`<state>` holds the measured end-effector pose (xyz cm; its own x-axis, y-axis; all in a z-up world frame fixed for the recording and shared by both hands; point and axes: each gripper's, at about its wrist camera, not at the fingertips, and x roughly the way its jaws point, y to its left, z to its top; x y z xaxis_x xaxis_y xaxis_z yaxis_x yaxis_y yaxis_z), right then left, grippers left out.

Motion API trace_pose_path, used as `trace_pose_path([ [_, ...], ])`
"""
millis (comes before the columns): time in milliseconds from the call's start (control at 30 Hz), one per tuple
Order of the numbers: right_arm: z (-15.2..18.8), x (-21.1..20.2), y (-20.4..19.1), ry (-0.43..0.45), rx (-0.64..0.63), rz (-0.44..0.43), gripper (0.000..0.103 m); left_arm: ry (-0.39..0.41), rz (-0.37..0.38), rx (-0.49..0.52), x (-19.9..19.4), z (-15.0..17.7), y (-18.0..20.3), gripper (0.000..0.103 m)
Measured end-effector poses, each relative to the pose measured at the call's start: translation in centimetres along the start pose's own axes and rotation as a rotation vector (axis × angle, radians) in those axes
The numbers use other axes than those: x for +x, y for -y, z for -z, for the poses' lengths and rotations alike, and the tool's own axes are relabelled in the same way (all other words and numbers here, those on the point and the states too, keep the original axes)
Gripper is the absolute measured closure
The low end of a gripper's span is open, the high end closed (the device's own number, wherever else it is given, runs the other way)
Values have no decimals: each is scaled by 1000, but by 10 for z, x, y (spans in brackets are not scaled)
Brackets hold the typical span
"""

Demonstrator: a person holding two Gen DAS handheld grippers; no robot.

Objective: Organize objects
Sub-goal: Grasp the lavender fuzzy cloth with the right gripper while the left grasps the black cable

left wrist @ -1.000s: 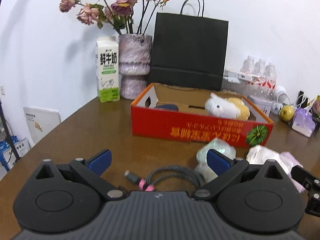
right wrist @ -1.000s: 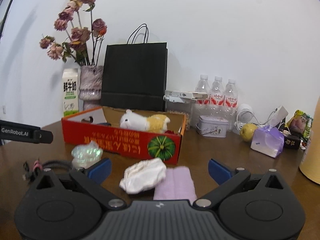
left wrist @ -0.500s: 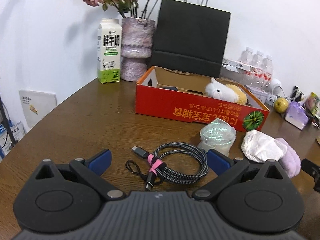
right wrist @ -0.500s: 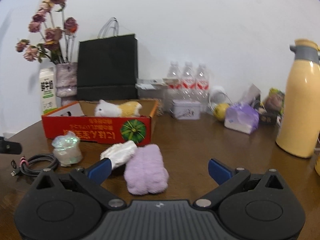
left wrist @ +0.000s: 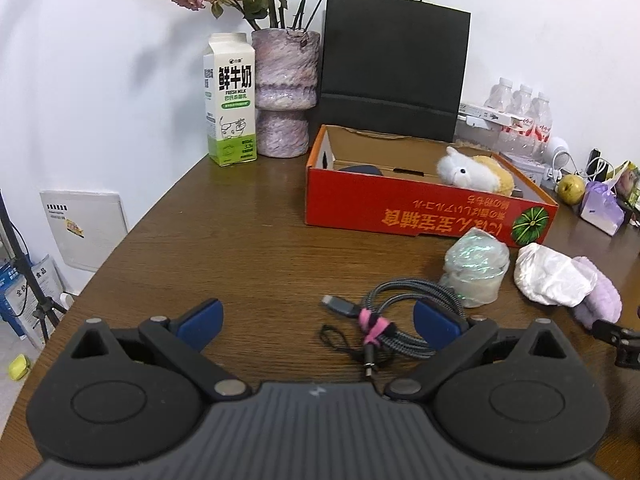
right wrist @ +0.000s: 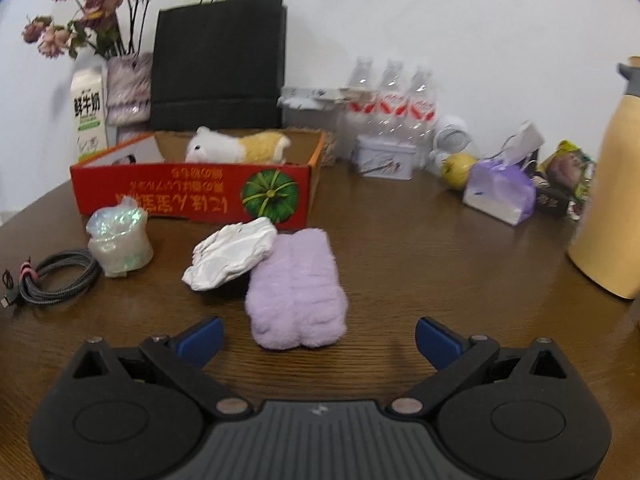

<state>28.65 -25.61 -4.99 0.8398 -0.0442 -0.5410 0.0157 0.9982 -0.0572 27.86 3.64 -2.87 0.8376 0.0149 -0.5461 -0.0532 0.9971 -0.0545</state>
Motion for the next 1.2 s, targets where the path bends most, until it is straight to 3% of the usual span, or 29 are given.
trace_pose_path([
  [67,-5,10,-3,-13,1,-2,5,-7,-6,-6,1,0,-3,0],
  [133,-10,21,-4,-36,2,-11,14,-15,-10,-14,2,1,-3,0],
  [200,-13,30,-7,-69,-3,-25,42,-18,-11,-24,2,2,-2,0],
  [267,-14,32,-7,-62,5,-33,55,-18,-11,-33,3,3,2,0],
  [567,-8,2,13,113,106,-59,58,-8,-39,-69,-1,5,25,0],
  [800,-5,-20,18,257,74,-53,58,-33,-62,-48,-3,7,43,0],
  [1200,-9,-16,38,297,76,-86,58,-101,-60,-4,14,1,69,0],
])
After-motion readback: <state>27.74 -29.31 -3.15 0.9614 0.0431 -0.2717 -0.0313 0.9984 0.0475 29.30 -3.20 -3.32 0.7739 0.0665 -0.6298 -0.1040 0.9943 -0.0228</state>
